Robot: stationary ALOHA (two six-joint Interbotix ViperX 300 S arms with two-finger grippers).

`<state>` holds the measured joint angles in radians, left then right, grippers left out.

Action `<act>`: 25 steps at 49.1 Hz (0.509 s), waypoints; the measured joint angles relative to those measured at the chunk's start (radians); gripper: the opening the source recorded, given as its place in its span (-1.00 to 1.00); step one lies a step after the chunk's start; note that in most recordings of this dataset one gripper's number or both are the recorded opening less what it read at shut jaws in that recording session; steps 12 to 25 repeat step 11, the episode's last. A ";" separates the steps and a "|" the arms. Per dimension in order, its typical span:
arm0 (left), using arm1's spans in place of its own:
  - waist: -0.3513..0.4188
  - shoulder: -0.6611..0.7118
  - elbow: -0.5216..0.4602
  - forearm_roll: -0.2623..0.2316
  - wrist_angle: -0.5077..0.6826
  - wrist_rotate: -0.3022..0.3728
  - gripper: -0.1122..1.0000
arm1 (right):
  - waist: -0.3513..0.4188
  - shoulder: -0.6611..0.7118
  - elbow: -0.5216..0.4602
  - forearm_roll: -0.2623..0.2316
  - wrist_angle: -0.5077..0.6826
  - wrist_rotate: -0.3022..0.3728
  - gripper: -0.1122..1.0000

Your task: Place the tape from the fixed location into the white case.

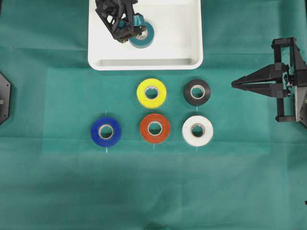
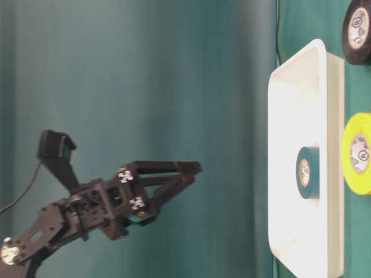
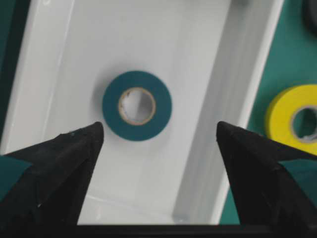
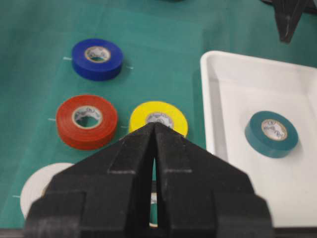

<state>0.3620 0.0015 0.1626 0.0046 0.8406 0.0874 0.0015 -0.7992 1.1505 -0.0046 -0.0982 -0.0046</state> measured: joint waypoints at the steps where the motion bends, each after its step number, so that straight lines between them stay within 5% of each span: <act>1: -0.002 -0.003 -0.002 0.000 0.002 0.002 0.82 | 0.000 0.000 0.000 0.000 0.000 0.000 -0.80; 25: -0.006 -0.017 -0.006 0.000 0.017 0.000 0.82 | 0.000 0.000 0.000 0.000 0.000 -0.002 -0.80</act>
